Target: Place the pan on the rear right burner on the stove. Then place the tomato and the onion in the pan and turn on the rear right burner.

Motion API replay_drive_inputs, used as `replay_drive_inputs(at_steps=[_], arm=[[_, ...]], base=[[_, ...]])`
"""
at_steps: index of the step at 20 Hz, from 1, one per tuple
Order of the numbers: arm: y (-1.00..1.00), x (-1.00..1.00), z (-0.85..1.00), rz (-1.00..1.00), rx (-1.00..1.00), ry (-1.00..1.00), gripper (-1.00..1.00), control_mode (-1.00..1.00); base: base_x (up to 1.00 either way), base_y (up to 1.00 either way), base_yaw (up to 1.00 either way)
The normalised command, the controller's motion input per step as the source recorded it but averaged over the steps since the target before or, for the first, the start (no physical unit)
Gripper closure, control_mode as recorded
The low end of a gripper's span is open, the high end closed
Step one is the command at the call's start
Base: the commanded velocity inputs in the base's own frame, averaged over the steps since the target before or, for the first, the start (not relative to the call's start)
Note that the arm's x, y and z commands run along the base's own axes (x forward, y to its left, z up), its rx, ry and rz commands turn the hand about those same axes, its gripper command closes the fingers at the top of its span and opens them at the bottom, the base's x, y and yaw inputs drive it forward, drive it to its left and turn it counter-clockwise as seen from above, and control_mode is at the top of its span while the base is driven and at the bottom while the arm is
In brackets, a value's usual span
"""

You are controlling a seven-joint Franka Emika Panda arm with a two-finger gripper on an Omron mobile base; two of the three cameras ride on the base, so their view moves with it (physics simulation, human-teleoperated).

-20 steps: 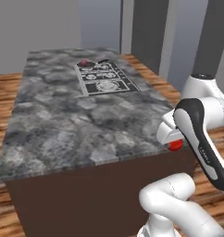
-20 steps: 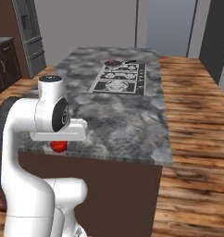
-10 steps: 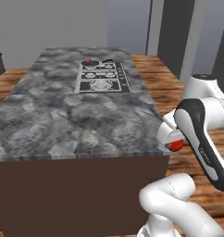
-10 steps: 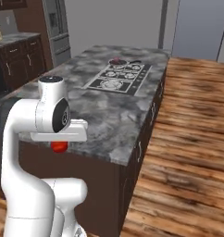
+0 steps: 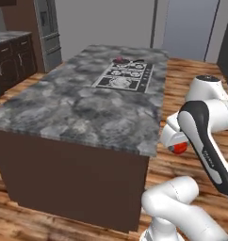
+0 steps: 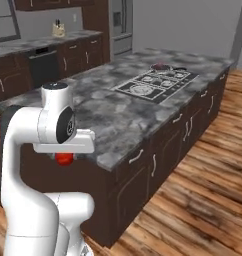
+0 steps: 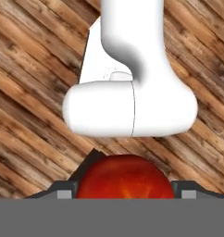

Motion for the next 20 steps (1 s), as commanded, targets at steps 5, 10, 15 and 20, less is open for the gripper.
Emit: replay_drive_inputs(at_steps=[5,10,15,20], arm=[[0.0,0.0,0.0,0.0,0.0,0.0,1.0,1.0],[0.0,0.0,0.0,0.0,0.0,0.0,1.0,1.0],[0.0,0.0,0.0,0.0,0.0,0.0,1.0,1.0],[0.0,0.0,0.0,0.0,0.0,0.0,1.0,1.0]], base=[[0.0,-0.94,0.63],[0.0,-0.89,0.65],[0.0,-0.87,0.63],[-0.01,-0.9,0.61]])
